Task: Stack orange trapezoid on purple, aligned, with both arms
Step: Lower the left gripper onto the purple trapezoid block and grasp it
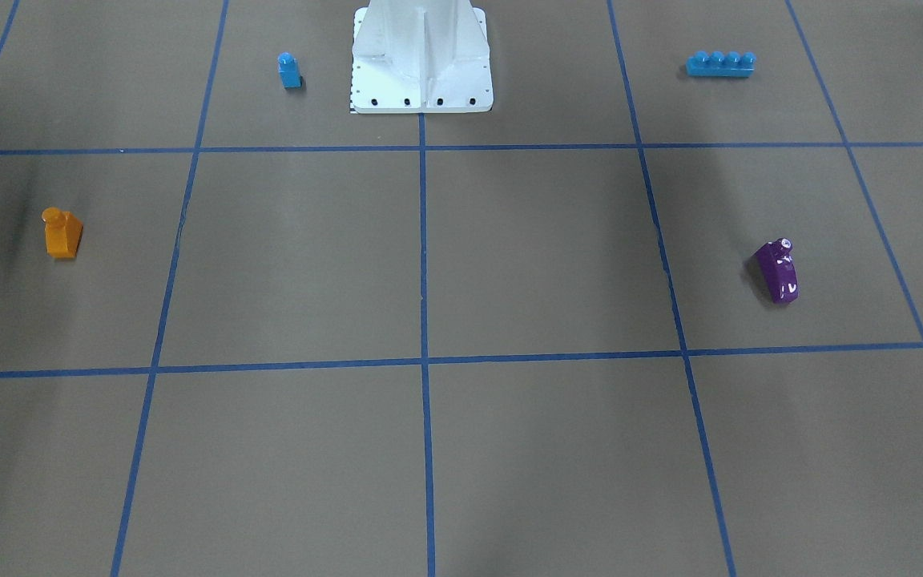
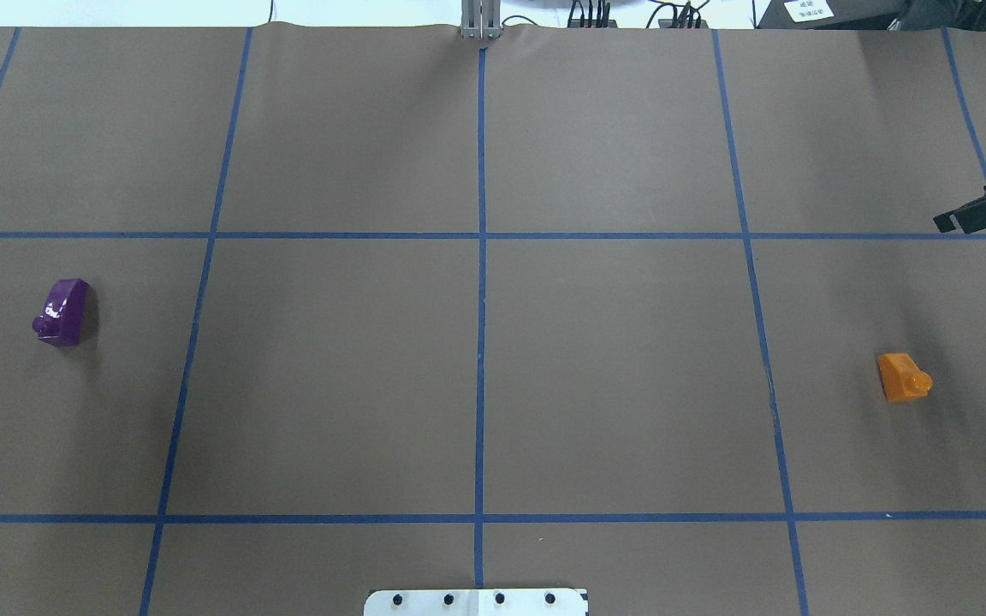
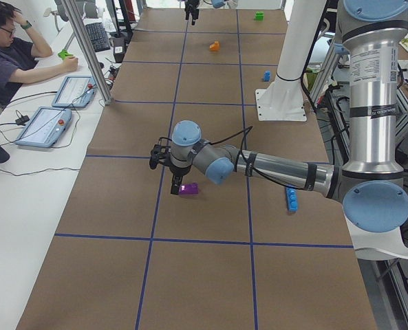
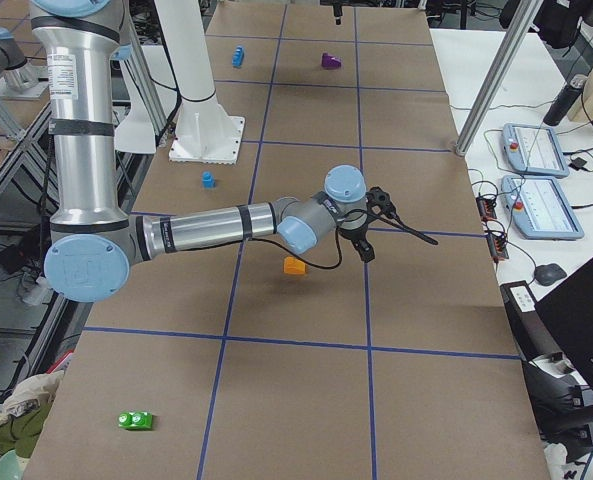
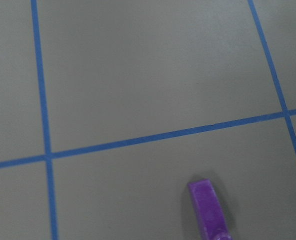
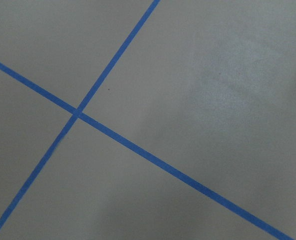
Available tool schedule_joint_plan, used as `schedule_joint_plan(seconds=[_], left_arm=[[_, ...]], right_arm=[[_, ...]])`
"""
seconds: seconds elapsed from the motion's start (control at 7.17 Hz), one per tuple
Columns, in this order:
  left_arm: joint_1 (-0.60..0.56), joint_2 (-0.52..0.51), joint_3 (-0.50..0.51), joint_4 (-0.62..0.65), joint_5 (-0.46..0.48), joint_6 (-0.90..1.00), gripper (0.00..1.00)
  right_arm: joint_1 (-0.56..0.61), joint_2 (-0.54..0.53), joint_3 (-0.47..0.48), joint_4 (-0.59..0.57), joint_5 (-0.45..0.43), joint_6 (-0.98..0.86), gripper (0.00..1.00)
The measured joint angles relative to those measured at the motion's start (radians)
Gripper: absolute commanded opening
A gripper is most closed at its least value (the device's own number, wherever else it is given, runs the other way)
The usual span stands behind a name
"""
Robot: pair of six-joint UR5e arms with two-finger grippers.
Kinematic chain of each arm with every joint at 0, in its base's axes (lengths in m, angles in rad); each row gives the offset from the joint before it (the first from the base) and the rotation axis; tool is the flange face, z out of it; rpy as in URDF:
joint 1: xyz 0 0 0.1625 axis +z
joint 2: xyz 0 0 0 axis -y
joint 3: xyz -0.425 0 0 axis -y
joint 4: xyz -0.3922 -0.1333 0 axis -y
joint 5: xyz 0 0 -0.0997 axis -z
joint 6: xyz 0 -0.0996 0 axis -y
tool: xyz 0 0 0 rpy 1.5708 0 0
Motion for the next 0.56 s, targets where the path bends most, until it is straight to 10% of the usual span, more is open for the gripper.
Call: schedule_joint_plan(seconds=[0.56], left_arm=[[0.238,-0.001,0.06,-0.119,0.176,-0.188,1.0]], right_arm=[[-0.01,0.003,0.0,0.002,0.0,0.008,1.0]])
